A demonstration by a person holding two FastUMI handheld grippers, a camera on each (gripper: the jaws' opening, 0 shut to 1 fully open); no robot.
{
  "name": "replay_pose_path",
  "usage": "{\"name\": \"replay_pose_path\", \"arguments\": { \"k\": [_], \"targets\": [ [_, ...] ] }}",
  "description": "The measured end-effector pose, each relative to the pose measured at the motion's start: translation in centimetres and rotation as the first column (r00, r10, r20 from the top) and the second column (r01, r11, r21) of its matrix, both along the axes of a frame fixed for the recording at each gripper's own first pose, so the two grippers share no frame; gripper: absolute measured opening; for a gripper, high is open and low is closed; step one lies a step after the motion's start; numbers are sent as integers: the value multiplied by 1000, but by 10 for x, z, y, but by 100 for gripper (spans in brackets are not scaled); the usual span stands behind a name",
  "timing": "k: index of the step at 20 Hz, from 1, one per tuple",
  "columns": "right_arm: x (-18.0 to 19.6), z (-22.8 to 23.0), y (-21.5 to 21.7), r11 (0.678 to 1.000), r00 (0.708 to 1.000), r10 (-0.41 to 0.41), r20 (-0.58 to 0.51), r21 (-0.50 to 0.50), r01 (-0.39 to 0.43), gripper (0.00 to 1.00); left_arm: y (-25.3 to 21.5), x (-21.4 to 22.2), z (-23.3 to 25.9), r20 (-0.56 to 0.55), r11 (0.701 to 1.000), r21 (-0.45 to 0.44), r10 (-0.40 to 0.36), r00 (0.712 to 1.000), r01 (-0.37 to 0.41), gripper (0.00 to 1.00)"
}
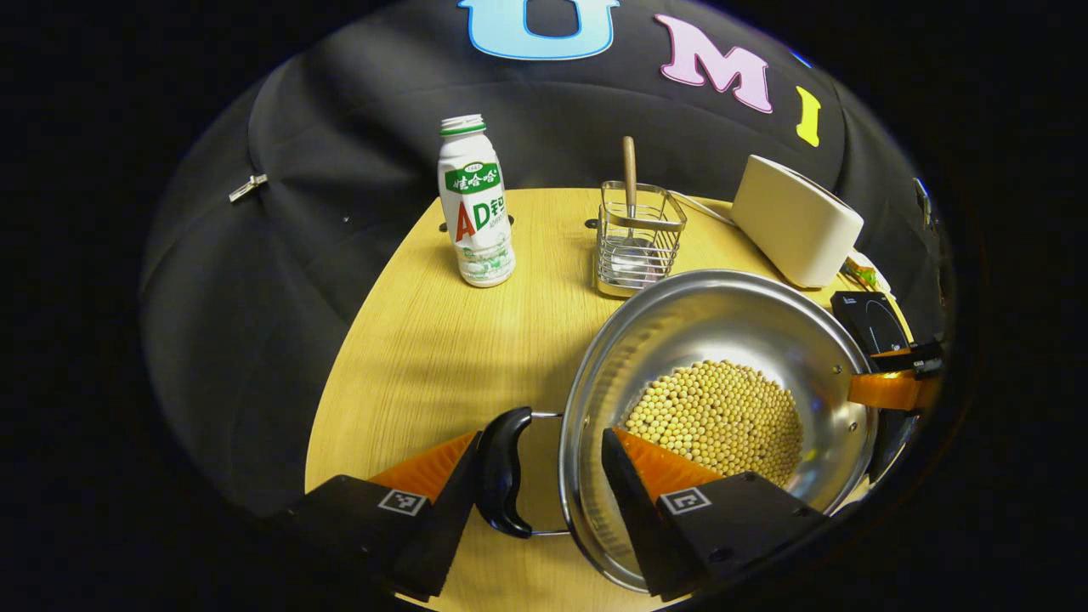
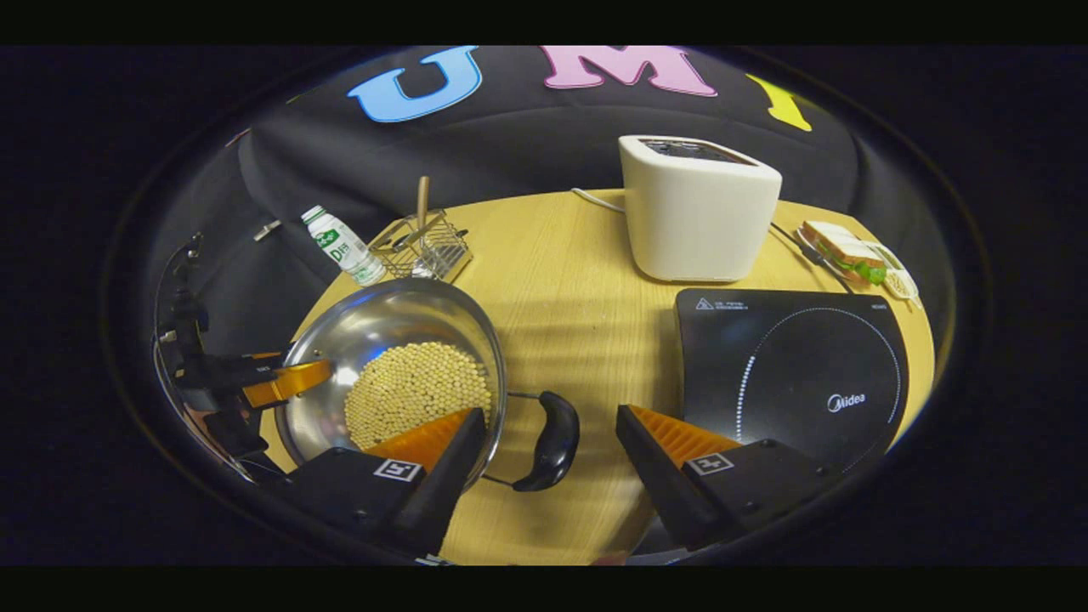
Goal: First push the handle of the pot to place it horizontally, then grasp the pot with both hands and set it on the induction cooktop.
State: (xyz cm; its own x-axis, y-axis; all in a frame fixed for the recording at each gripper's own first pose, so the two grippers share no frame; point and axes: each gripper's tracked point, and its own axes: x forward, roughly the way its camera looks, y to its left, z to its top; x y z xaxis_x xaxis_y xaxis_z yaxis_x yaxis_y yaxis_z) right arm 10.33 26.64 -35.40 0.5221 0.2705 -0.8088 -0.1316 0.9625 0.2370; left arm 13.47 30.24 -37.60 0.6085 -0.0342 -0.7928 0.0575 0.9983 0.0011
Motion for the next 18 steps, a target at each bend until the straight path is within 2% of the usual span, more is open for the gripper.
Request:
{"name": "replay_pose_path", "arguments": {
  "k": [2, 3, 5, 6, 7, 8, 9, 10, 14, 15, 16, 18],
  "targets": [
    [3, -4, 2, 1000, 1000, -8, -5, 1, 8, 97, 2, 2, -1, -1, 1000, 5, -4, 1000, 4, 83],
    [4, -6, 3, 1000, 1000, -15, -9, -4, 15, 94, 3, 3, -2, -2, 1000, 8, -3, 1000, 3, 82],
    [3, -14, 6, 1000, 999, -22, -24, -7, 22, 80, 4, 3, -4, -4, 1000, 6, 0, 1000, 0, 78],
    [4, -18, 7, 1000, 999, -27, -24, -15, 27, 80, 4, 3, -4, -2, 1000, 4, 0, 1000, 0, 75],
    [5, -20, 8, 1000, 999, -28, -28, -11, 27, 88, 4, 3, -4, -1, 1000, 3, -3, 1000, 3, 75],
    [4, -23, 12, 999, 999, -31, -34, -8, 31, 78, 1, 2, -1, -3, 1000, 1, -6, 1000, 6, 75],
    [4, -24, 13, 999, 999, -34, -40, -5, 33, 76, 4, 3, -4, -2, 1000, -1, -9, 1000, 9, 75],
    [4, -28, 14, 999, 998, -39, -46, -12, 39, 68, 4, 4, -4, -2, 1000, -3, -11, 1000, 11, 75],
    [7, -30, 12, 999, 998, -50, -43, -10, 49, 63, 3, 2, -4, 11, 1000, -24, 5, 1000, -4, 71],
    [7, -32, 12, 999, 998, -47, -48, -13, 47, 55, 2, 0, -3, 6, 1000, -25, 5, 1000, -5, 70],
    [7, -32, 11, 999, 998, -45, -47, -17, 44, 59, 2, -1, -3, 3, 1000, -26, 2, 1000, -2, 69],
    [5, -28, 8, 999, 998, -28, -50, -34, 27, 56, -2, -5, -2, -4, 999, -46, 6, 1000, -6, 64]
  ]
}}
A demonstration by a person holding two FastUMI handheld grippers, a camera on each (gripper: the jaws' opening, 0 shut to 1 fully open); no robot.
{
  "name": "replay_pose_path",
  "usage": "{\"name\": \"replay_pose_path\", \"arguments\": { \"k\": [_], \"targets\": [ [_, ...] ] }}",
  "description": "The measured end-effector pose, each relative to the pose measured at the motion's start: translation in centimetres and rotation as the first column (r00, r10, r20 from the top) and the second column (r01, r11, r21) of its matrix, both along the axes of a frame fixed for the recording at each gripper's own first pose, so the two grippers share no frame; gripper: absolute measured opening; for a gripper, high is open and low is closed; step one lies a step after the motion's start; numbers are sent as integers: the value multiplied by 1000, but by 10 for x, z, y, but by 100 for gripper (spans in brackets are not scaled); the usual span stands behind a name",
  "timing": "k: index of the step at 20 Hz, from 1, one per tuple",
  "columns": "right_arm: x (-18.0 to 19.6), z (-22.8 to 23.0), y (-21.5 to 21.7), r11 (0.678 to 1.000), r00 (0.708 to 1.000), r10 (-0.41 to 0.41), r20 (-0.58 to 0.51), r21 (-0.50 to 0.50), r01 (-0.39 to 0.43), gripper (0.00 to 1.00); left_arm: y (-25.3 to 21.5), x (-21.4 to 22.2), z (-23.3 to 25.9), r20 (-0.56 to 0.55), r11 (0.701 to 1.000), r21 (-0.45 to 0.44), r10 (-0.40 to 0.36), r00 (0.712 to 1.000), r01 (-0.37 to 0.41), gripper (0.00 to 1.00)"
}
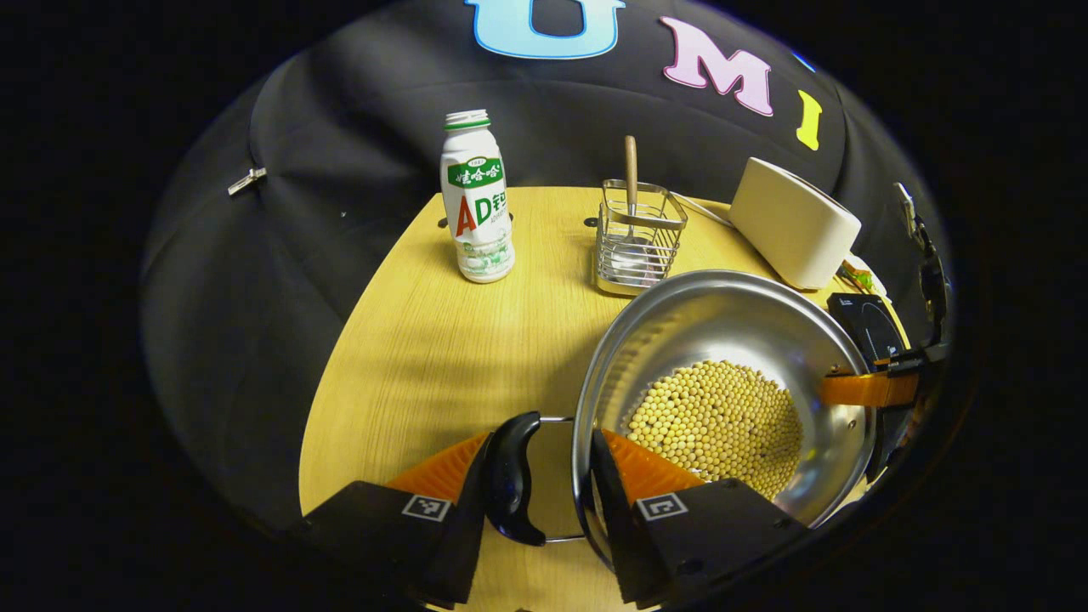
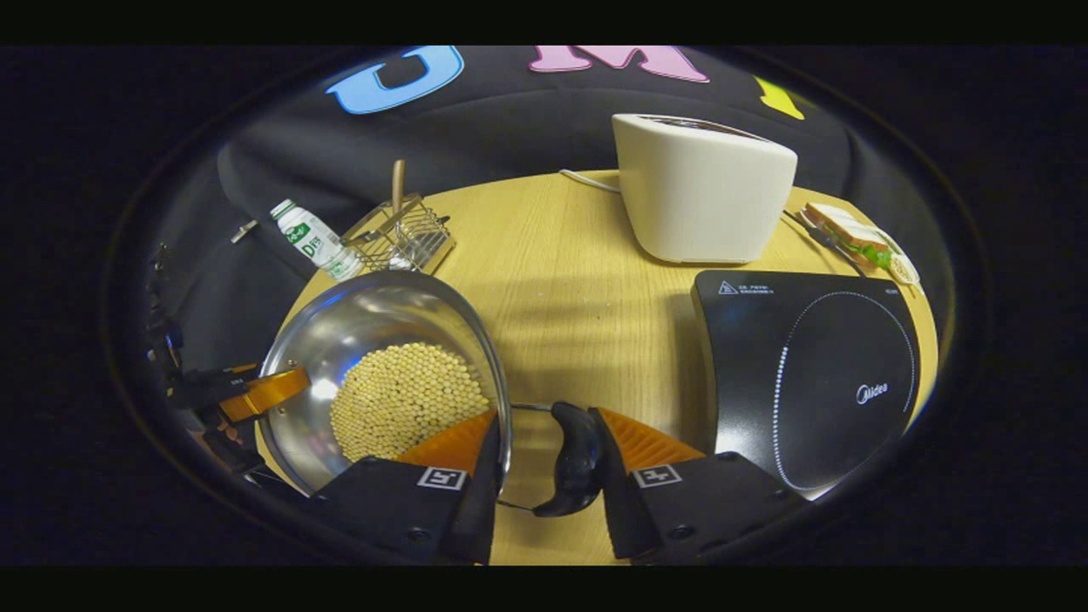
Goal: First push the handle of the pot to place it horizontally, then grasp the pot with both hands and set it on the induction cooktop.
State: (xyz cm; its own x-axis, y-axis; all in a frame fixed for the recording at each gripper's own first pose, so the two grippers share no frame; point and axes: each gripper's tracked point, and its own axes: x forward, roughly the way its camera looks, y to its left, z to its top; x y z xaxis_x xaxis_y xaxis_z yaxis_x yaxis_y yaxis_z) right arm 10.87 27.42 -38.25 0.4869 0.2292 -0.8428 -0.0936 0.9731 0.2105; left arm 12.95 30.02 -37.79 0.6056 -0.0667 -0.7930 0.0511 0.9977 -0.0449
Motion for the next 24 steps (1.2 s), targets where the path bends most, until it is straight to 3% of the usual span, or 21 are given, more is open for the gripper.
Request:
{"name": "replay_pose_path", "arguments": {
  "k": [5, 11, 17, 24],
  "targets": [
    [-4, 21, -14, 999, 999, 32, 30, -7, -31, 55, -13, -15, 20, 7, 999, -15, 36, 999, -35, 61],
    [-15, 54, -46, 999, 999, 31, -5, 22, -31, 55, -44, -25, 65, 15, 999, 33, 12, 1000, -13, 61],
    [-17, 91, -105, 1000, 1000, 27, 9, -4, -27, 55, -100, -29, 95, 0, 1000, 5, -11, 1000, 11, 61],
    [-19, 101, -185, 1000, 1000, -13, 0, -5, 13, 55, -182, -21, 108, -17, 998, -3, -66, 998, 66, 61]
  ]
}}
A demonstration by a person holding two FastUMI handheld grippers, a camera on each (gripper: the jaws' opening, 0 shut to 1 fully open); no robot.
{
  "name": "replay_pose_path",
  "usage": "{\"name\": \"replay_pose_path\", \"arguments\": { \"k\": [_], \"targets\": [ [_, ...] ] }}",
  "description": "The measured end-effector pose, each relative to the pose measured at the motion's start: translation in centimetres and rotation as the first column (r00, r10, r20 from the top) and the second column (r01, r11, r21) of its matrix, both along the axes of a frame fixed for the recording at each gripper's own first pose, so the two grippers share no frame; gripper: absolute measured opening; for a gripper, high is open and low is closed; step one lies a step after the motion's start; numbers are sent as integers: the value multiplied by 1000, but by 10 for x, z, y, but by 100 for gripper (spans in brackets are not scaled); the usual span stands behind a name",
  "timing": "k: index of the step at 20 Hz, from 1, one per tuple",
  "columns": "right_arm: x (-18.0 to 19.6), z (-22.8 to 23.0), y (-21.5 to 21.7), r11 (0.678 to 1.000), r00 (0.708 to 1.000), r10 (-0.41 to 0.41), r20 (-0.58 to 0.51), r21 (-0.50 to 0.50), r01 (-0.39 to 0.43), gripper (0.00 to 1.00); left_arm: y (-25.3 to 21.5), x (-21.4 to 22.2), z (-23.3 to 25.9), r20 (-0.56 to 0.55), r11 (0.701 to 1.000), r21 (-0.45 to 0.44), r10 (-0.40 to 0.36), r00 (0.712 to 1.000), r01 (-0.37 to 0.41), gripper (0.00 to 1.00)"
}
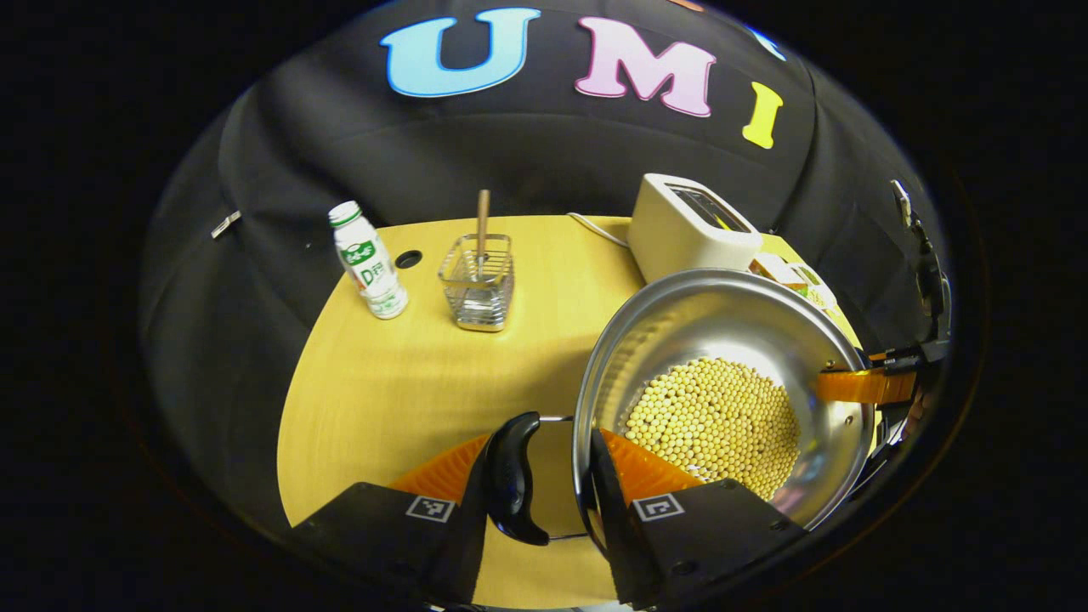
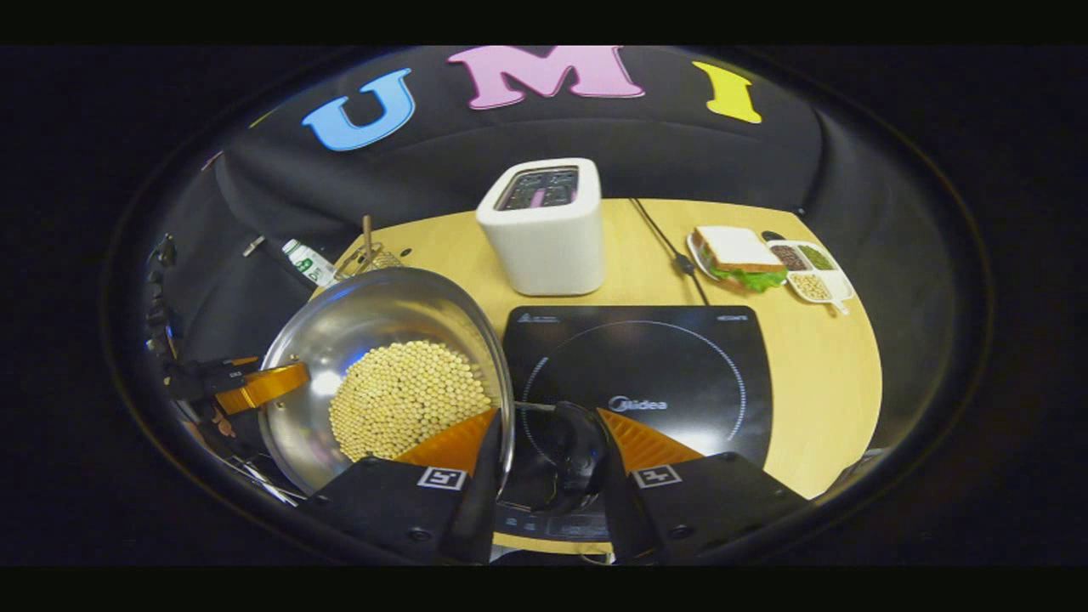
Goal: First push the handle of the pot to place it horizontally, then grasp the pot with both hands and set it on the induction cooktop.
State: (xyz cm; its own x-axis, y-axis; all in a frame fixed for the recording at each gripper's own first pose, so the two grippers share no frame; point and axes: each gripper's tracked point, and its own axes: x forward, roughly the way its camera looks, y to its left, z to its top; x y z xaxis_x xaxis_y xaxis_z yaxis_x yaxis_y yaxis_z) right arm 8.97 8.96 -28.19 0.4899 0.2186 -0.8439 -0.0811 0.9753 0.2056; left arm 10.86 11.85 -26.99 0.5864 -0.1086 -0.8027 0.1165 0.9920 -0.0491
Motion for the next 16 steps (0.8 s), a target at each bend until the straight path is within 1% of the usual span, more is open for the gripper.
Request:
{"name": "replay_pose_path", "arguments": {
  "k": [4, 8, 16],
  "targets": [
    [2, 1, -47, 1000, 1000, -26, -1, -3, 26, 55, -46, 6, 2, 1, 1000, -1, -31, 1000, 31, 61],
    [5, -4, -90, 999, 999, -42, 2, -7, 42, 55, -90, 11, -2, -9, 999, -13, -44, 999, 44, 61],
    [12, -24, -150, 998, 998, -68, -16, -5, 68, 55, -152, 24, -17, -13, 998, -5, -68, 998, 68, 61]
  ]
}}
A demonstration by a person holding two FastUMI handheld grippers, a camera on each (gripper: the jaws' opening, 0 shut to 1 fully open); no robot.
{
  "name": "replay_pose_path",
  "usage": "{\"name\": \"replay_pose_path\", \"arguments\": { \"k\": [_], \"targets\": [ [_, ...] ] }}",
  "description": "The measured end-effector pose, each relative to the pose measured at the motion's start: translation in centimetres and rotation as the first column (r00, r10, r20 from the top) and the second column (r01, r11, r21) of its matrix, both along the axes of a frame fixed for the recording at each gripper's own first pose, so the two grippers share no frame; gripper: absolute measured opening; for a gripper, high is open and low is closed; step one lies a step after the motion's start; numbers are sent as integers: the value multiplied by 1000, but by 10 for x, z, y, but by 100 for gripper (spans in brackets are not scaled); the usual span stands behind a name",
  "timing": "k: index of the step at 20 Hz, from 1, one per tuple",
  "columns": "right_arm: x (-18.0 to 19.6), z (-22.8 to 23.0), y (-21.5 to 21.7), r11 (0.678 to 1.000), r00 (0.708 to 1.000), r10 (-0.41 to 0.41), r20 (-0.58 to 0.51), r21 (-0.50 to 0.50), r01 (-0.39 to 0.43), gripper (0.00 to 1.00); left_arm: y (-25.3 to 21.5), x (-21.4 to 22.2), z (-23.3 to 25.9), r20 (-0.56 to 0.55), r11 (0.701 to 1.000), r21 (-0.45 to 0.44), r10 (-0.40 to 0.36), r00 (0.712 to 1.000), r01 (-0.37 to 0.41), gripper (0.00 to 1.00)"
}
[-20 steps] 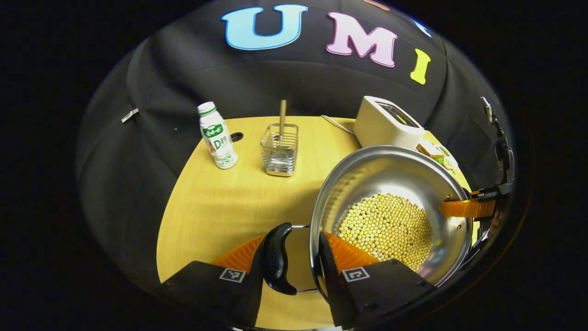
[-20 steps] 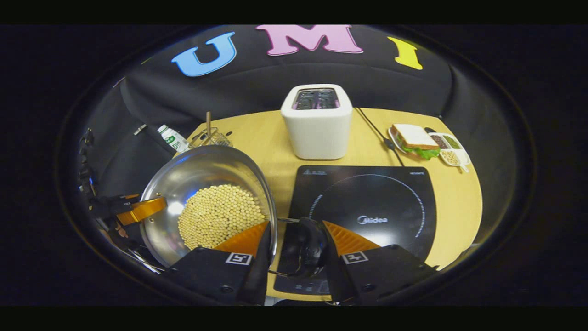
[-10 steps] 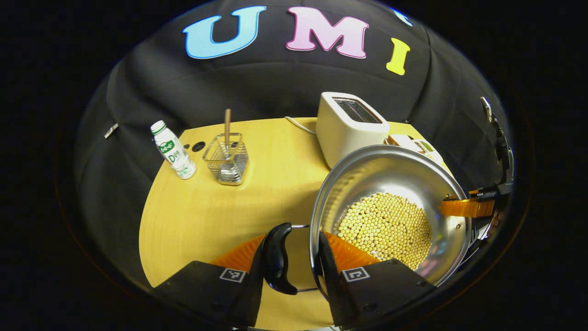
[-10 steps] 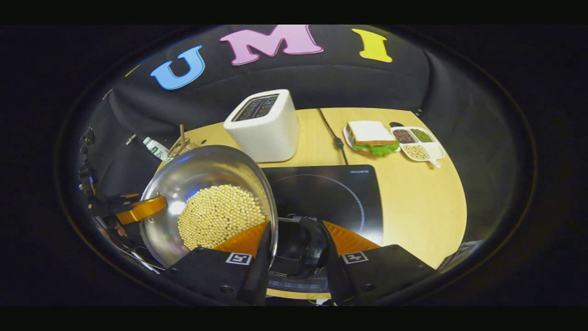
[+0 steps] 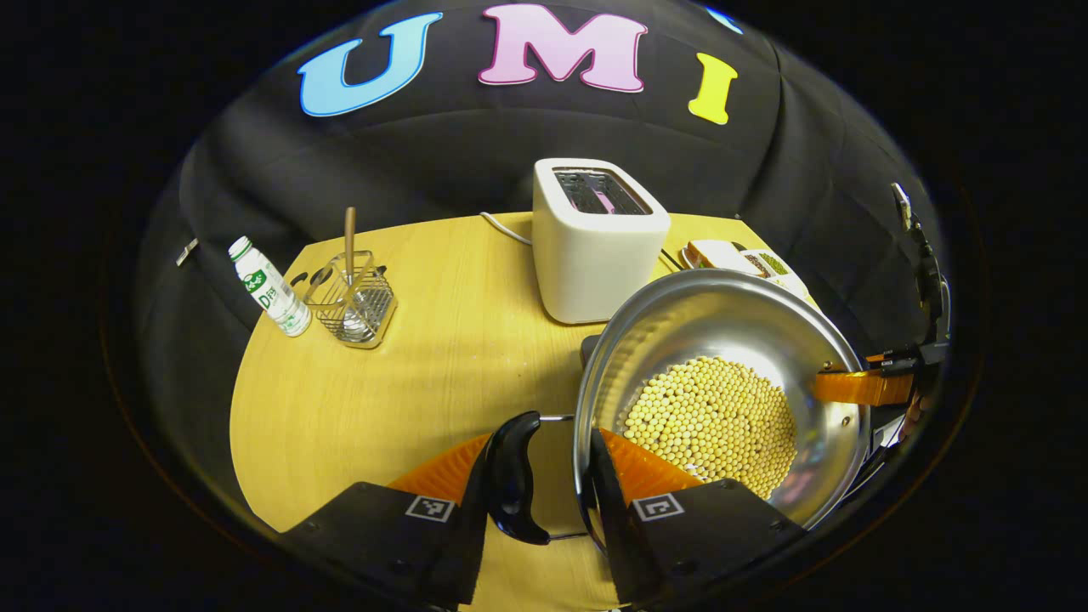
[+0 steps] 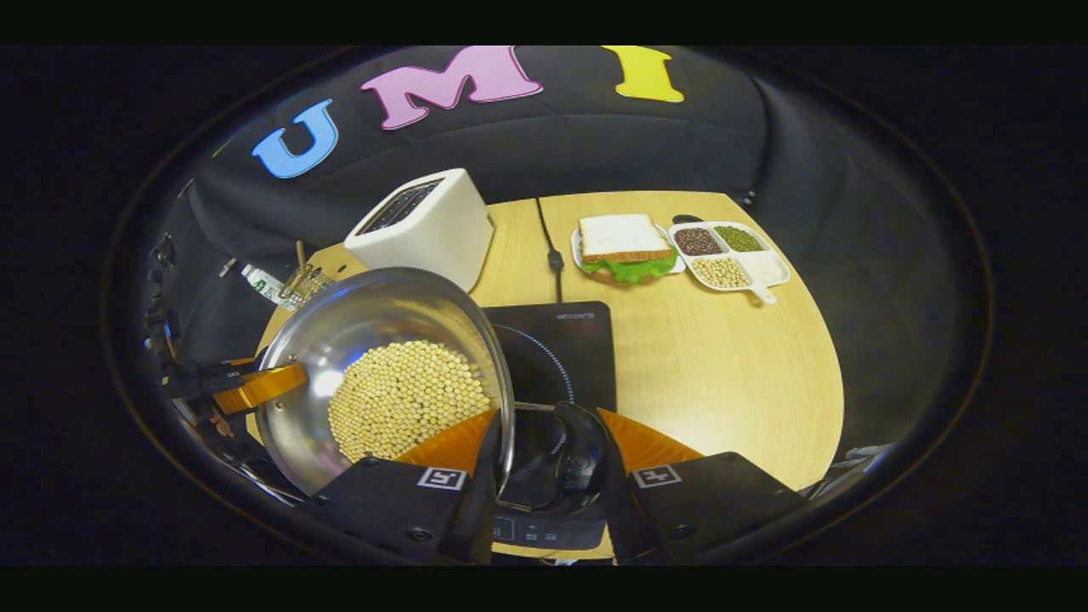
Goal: First push the handle of the pot to place it horizontally, then grasp the pot with both hands and set it on the induction cooktop.
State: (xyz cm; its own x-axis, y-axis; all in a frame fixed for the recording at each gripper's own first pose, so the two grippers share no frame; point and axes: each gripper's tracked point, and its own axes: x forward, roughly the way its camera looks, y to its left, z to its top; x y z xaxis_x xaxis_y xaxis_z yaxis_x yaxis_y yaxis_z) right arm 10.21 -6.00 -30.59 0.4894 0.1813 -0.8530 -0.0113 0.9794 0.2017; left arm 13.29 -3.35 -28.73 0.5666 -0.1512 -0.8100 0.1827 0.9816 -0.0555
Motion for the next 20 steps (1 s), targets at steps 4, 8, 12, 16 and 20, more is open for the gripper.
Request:
{"name": "replay_pose_path", "arguments": {
  "k": [4, 8, 12, 16, 20],
  "targets": [
    [4, -11, -19, 1000, 1000, -12, -12, 5, 12, 55, -20, 7, -6, 3, 1000, 9, -13, 1000, 13, 60],
    [10, -18, -29, 1000, 1000, -23, -17, 12, 23, 55, -31, 14, -11, 7, 1000, 11, -24, 1000, 24, 61],
    [11, -25, -35, 1000, 999, -27, -24, 6, 27, 55, -34, 14, -16, 1, 1000, 4, -22, 1000, 22, 61],
    [13, -30, -37, 1000, 999, -26, -25, -3, 25, 55, -36, 15, -22, -1, 1000, -5, -19, 1000, 19, 62],
    [15, -31, -39, 999, 999, -32, -19, -8, 31, 55, -36, 16, -24, 5, 1000, -16, -16, 1000, 16, 62]
  ]
}}
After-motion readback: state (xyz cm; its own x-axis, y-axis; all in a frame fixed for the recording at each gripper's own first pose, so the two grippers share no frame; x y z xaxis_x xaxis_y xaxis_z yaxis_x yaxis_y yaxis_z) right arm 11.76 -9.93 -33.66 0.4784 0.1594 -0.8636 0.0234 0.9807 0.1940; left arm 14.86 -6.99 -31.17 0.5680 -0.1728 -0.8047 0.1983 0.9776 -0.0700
